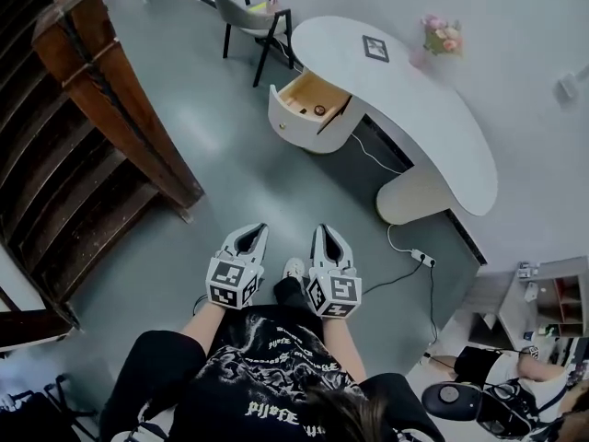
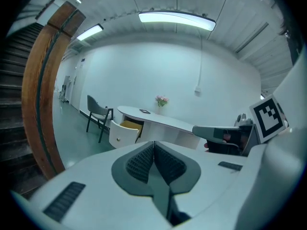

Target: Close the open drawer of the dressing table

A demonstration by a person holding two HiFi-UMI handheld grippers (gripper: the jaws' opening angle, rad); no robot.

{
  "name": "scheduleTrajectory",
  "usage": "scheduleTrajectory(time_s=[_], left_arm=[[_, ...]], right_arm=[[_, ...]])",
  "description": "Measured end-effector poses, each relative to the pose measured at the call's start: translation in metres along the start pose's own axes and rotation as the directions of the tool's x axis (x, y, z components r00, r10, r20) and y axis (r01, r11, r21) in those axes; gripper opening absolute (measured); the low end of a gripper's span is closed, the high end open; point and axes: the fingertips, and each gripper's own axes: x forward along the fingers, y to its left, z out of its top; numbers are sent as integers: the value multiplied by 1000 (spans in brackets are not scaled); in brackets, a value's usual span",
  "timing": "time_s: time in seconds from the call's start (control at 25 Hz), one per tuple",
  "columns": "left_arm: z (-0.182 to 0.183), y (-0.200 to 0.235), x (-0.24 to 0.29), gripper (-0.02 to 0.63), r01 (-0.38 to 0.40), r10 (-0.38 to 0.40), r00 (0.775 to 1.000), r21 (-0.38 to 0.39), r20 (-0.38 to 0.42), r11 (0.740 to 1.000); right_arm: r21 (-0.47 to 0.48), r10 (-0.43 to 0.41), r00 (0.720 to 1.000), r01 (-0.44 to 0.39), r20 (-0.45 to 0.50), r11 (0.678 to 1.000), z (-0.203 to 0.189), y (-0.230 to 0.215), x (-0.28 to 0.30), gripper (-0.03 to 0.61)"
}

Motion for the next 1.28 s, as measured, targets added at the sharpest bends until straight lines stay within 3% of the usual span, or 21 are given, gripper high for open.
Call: scheduleTrajectory(time_s=[0.44,1.28], left_arm=[[19,-4,93,23,-22,22,999,-14,-38,1000],[32,-30,200,25,-125,122,991,-43,-56,991]], right_arm=[[-2,41,998,-41,-42,999,17,-74,70,26],[-25,163,984,-165,-75,986,38,-173,131,26]])
